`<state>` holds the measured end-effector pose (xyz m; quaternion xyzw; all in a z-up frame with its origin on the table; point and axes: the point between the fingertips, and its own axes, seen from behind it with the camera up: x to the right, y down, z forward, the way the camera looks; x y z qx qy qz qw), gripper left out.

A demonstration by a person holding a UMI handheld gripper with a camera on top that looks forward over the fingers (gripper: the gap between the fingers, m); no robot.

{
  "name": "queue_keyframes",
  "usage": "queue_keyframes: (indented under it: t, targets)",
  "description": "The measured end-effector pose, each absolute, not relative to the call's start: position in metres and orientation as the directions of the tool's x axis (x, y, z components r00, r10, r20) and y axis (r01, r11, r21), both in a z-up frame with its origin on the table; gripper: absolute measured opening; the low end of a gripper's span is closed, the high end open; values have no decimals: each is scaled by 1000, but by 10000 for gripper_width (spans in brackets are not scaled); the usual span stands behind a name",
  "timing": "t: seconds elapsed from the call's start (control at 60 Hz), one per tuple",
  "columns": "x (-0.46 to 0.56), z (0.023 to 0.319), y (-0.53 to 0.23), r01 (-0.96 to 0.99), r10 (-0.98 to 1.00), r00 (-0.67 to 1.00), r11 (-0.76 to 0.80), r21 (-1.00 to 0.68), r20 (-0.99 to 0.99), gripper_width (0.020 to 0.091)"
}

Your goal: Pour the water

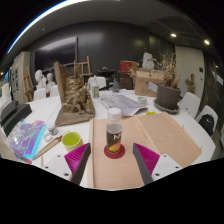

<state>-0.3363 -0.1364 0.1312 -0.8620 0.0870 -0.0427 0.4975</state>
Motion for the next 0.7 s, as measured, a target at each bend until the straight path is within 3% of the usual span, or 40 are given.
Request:
queue_keyframes:
  t: [0.333, 0.7]
  targets:
    - [-390, 198, -253, -22, -172, 982, -507, -862, 76, 857]
    - [-417, 195, -299, -34, -162, 985, -546, -837, 65, 857]
